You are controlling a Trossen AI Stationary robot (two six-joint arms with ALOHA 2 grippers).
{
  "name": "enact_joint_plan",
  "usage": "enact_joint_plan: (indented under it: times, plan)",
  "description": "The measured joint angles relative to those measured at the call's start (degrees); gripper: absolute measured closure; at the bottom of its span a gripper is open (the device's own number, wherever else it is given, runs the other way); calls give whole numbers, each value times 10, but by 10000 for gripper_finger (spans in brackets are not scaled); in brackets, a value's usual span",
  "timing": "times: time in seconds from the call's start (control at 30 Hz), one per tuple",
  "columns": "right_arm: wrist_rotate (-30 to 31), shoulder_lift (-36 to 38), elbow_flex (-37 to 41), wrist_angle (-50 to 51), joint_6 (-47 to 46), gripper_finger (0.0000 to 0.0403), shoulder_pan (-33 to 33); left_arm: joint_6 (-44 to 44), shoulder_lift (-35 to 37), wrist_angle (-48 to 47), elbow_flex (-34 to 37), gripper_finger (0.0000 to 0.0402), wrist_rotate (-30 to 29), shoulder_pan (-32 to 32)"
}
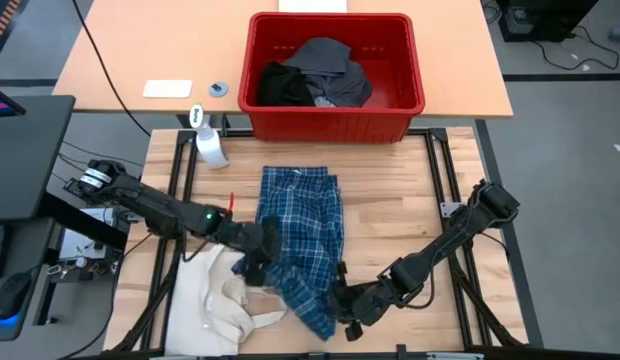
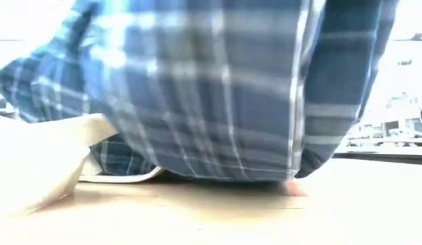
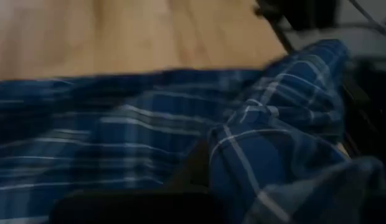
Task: Fold Laundry from Bin
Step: Fold the blue pants
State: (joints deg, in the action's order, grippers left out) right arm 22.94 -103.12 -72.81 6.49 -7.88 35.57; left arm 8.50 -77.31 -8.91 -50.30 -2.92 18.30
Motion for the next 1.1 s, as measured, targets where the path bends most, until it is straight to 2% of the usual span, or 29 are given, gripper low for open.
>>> enact_joint_plan:
  times: [0.3,0.4,0.47,0.57,0.77,0.97,1.1]
  plan:
    - [-10,3,0,15,-99,119,-32,21,10,0,0,399,-5,-40]
    - [34,14,-3,70,-135,93,-34,19,10,-1,0,399,-4,-35]
    - [56,19,-13,124,-158,87,-35,18,10,-10,0,399,-4,-30]
    - [50,21,-24,166,-195,86,-35,19,10,-25,0,399,-4,-26]
    - [-12,20,-30,146,-232,94,-34,27,10,-37,0,399,-5,-27]
    - [-4,13,-30,143,-304,100,-35,27,10,-50,0,399,-36,-27]
    - [-17,-4,-30,150,-320,100,-35,27,10,-61,0,399,-50,-27]
